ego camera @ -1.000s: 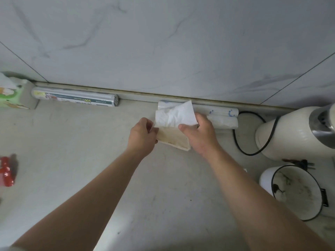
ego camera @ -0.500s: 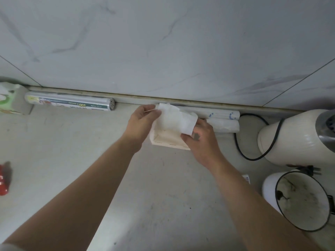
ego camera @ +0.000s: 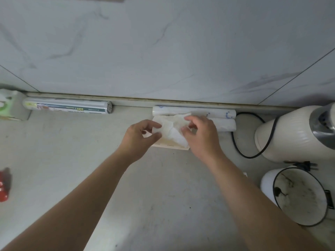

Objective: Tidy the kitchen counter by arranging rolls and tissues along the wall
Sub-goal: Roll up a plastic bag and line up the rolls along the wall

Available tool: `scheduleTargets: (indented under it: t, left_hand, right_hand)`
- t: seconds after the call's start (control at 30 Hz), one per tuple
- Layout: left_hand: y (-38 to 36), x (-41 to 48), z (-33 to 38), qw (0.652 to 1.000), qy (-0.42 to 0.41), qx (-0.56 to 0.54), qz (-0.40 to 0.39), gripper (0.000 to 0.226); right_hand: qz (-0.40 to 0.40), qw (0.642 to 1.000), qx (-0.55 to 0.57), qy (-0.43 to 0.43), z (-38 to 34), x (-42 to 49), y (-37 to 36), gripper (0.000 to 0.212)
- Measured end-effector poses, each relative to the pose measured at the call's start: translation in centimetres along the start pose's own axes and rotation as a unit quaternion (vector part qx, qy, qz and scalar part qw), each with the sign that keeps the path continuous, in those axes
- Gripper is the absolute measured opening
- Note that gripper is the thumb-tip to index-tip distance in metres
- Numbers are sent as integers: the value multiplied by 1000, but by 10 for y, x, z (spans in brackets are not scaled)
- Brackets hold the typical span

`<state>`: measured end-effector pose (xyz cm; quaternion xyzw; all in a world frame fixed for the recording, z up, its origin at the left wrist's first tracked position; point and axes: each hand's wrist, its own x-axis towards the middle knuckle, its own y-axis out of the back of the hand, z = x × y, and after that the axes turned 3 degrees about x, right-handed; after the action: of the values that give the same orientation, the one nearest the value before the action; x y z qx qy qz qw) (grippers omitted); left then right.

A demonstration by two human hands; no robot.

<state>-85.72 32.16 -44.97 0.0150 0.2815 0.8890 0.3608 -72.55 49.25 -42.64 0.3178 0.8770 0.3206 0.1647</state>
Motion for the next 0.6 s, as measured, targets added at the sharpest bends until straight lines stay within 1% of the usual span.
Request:
scheduleTargets:
  t: [0.1,0.17,0.23,0.33,0.4,0.5,0.6]
  left_hand:
    - [-3,-6,-3,996,-35,78,2,27]
    - [-4,-9,-4,989,-51,137,5,33]
    - [-5,-11,-5,984,-50,168,-15,37]
    - [-8,-14,-7,985,-52,158,-45,44]
    - [-12,-16,-7,988,-54,140,-48,46]
    - [-17,-16,-7,990,-53,125,-43,46]
    - [-23,-16,-4,990,-70,115,-44,46]
  right_hand:
    - [-21,995,-94,20,7,-8,-9,26]
    - [-11,992,-119,28,11,-13,-12,27]
    - [-18,993,-118,18,13,-18,-16,31]
    - [-58,993,-98,-21,10,-23,-22,43]
    - [-71,993,-86,-27,10,-28,-26,48]
    - [-65,996,-50,-31,10,-30,-29,53]
    - [-35,998,-35,-37,10,-28,-28,54]
